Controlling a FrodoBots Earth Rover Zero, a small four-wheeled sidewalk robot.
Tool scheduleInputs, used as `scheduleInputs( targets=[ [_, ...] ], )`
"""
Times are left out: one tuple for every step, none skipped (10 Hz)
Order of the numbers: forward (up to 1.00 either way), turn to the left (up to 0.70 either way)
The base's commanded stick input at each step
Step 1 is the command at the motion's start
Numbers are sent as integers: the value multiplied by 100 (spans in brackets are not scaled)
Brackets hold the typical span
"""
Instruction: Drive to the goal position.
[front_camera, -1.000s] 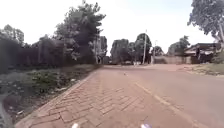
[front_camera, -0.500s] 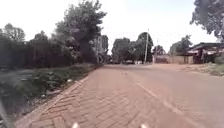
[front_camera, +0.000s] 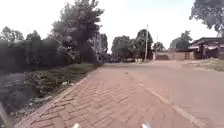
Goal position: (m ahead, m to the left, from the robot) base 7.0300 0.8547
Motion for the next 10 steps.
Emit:
scheduleInputs(
  targets=[
    [70, 0],
    [70, 0],
    [70, 0],
    [70, 0],
    [70, 0],
    [70, 0],
    [70, 0],
    [70, 0],
    [70, 0],
    [70, 0]
  ],
)
